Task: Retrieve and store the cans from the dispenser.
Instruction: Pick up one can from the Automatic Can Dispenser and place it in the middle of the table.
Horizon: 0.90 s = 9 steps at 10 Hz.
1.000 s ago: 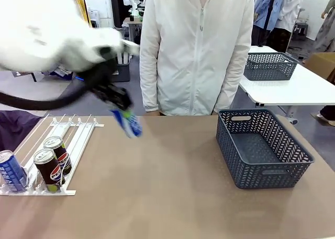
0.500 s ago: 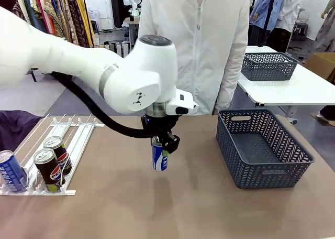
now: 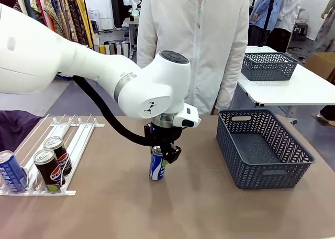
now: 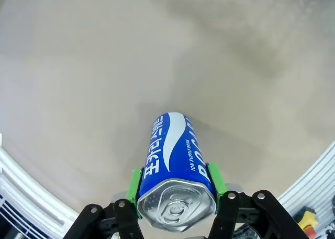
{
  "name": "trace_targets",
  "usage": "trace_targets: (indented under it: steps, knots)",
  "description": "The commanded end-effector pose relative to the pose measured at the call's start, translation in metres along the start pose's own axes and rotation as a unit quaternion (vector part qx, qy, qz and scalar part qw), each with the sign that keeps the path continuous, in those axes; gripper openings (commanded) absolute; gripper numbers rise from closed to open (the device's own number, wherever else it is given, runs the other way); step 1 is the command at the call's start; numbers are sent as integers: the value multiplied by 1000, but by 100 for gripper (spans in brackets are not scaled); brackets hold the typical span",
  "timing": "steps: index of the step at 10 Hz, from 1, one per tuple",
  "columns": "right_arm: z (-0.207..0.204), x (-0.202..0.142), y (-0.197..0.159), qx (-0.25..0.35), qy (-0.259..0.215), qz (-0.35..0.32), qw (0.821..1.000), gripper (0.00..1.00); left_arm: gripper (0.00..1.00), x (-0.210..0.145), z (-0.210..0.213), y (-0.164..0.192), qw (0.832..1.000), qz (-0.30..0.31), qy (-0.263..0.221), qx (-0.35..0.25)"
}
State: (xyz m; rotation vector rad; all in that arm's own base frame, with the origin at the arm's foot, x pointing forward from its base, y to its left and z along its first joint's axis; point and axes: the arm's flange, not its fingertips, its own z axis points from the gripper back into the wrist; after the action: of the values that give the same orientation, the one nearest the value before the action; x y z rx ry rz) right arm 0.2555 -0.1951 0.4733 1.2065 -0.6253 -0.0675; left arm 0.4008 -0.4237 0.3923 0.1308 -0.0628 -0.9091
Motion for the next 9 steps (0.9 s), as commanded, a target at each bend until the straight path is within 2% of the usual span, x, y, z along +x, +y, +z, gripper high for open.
trace_targets:
  steps: [1, 3, 4, 5, 6, 9]
  knots:
    - [0, 4, 2, 11, -9, 9, 1000, 100, 0, 2, 4, 2, 999, -17, 4, -35]
    - [0, 4, 2, 11, -9, 9, 1000, 100, 0, 1, 2, 2, 999, -23, 3, -42]
    - [0, 4, 2, 11, -9, 9, 1000, 100, 14, 1, 2, 3, 999, -28, 3, -43]
    - [0, 4, 2, 11, -9, 9, 1000, 100, 72, 2, 2, 2, 998, -33, 3, -45]
    - [0, 4, 2, 11, -9, 9, 1000, 100, 100, 1, 3, 3, 998, -34, -2, -47]
    - [0, 4, 2, 11, -9, 9, 1000, 100, 100, -18, 32, 11, 997, -45, -39, -47]
